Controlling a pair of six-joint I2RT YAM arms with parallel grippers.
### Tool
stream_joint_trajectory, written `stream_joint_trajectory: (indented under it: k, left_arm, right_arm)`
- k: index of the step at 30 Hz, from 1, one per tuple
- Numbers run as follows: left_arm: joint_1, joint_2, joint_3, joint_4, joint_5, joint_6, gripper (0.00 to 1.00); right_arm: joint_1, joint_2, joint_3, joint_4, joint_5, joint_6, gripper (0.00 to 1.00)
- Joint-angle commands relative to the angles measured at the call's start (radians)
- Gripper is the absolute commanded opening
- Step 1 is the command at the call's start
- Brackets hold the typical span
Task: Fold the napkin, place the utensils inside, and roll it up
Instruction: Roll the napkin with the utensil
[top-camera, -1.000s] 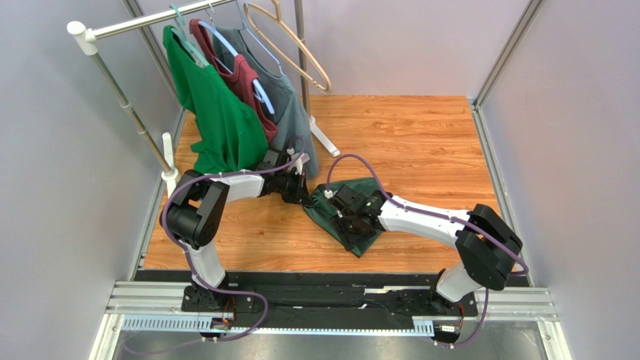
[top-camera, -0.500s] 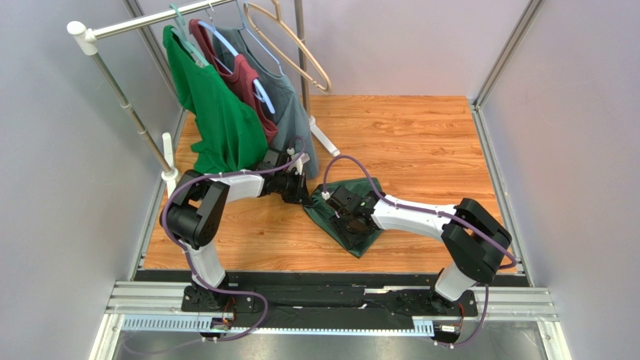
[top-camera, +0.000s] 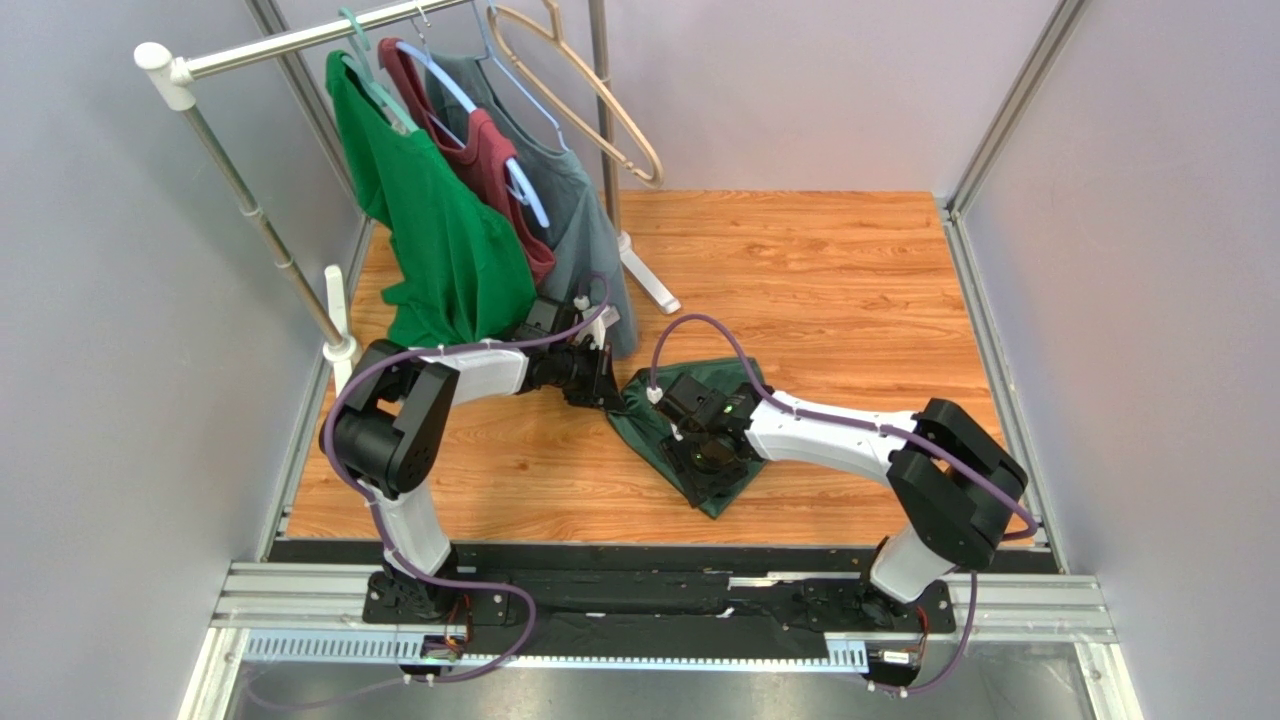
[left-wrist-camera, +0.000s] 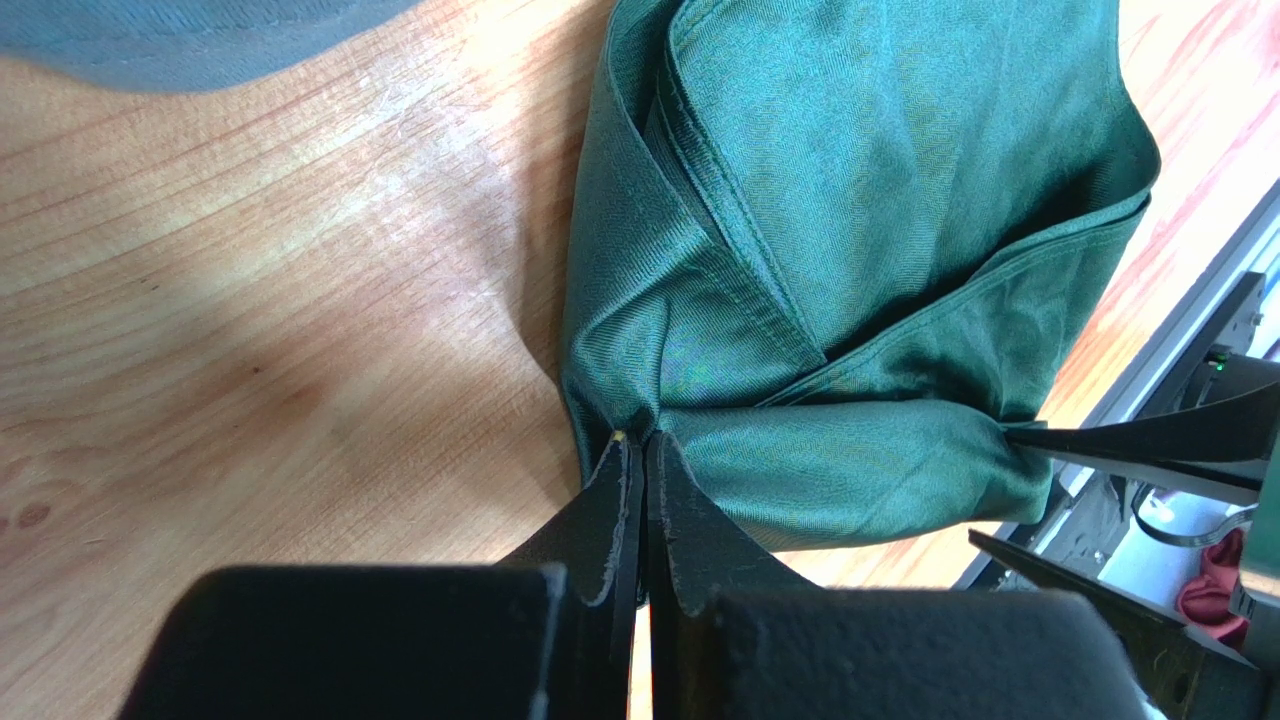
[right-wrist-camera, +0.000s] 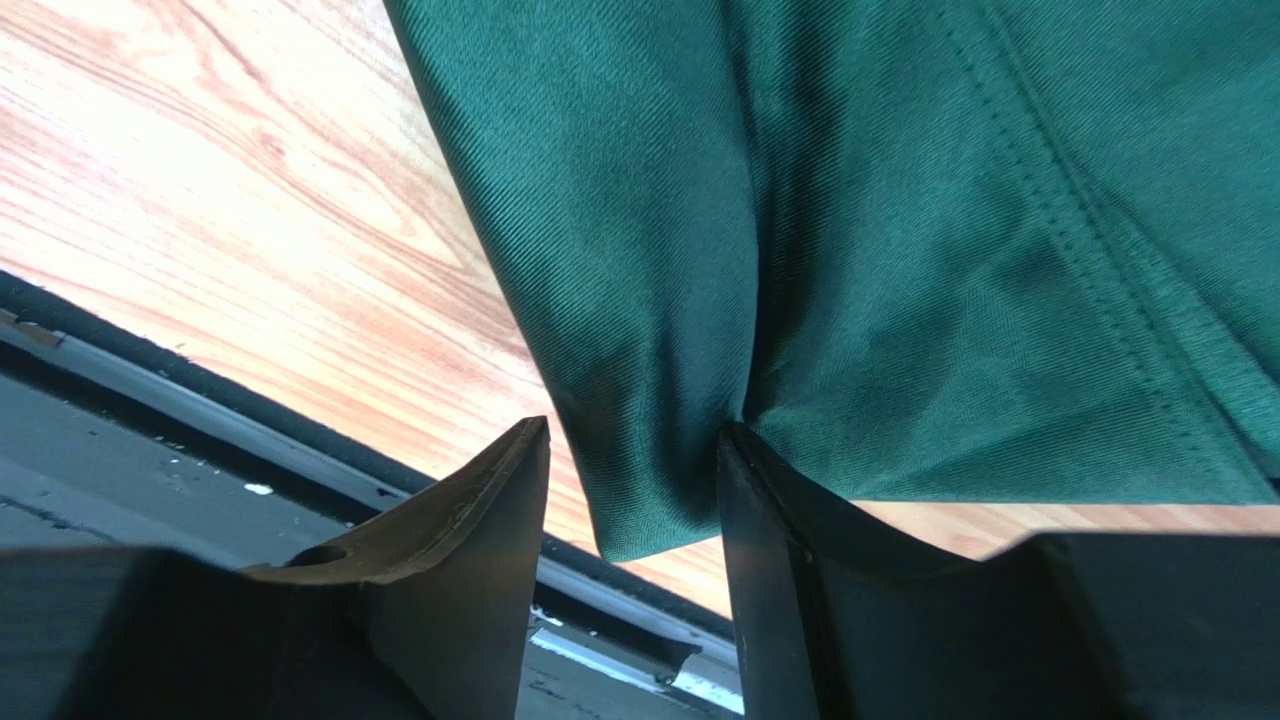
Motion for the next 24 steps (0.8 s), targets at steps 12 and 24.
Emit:
stream_joint_trajectory:
  k: [12, 24]
  left_arm:
    - [0.002, 0.008, 0.026, -0.015, -0.011, 0.019, 0.0]
    - [0.002, 0.013, 0.028, -0.013, -0.006, 0.017, 0.0]
  right_arm:
    - [0.083, -0.031, 0.014, -0.04, 0.088, 0.072, 0.51]
    - [0.092, -0.014, 0.022, -0.017, 0.058, 0.084, 0.25]
